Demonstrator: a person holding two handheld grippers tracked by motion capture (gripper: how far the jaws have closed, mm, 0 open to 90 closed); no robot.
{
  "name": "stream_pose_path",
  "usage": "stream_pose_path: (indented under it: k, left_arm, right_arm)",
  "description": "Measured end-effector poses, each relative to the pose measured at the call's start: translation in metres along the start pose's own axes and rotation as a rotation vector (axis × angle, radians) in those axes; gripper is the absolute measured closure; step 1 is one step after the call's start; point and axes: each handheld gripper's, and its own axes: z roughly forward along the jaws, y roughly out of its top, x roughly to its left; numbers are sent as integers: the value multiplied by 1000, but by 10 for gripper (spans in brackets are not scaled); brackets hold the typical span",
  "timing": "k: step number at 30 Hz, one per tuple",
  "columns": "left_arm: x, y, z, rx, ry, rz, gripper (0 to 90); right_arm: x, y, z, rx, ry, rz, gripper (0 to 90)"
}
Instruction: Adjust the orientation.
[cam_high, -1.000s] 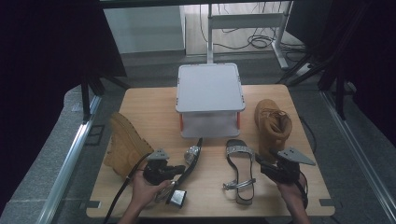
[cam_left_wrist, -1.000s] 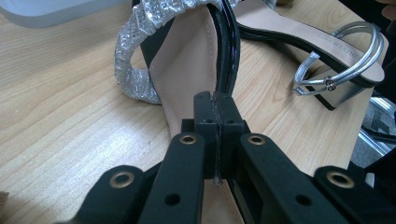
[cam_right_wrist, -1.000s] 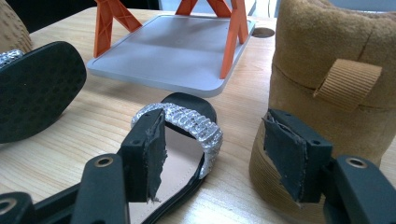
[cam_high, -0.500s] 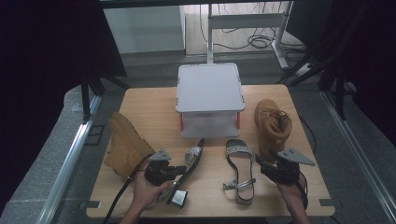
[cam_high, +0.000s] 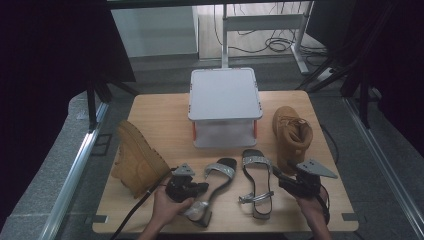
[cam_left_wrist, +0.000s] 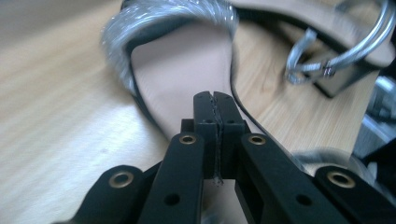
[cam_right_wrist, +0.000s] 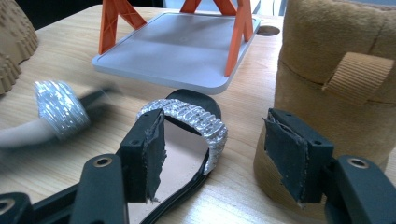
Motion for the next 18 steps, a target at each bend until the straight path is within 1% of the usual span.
stream_pose_path:
  k: [1,4,7,11,15,16,17,18]
  left_arm:
    - [-3,1,4,30,6,20,895]
    - [-5,2,5,33,11,30,894]
    - [-4,4,1,13,17,21,894]
    - [-5,6,-5,-11,16,21,894]
    - [-13,9,-11,-28,-7,34,894]
    - [-16,10,-12,-30,-12,40,894]
    - [-23,12,-14,-34,-19,55,894]
    - [-23,12,-14,-34,-19,55,894]
  right_arm:
    - [0,0,0,-2,-2,-3,387]
    - [-1,0,-1,-3,-4,3,387]
    - [-2,0,-2,-4,-6,4,387]
    - [-4,0,-2,-3,-10,12,387]
    - [-4,0,-3,-3,-10,13,387]
    - [-4,0,-3,-3,-10,13,387]
    - [-4,0,-3,-4,-10,16,387]
    - [-4,0,-3,-4,-10,16,387]
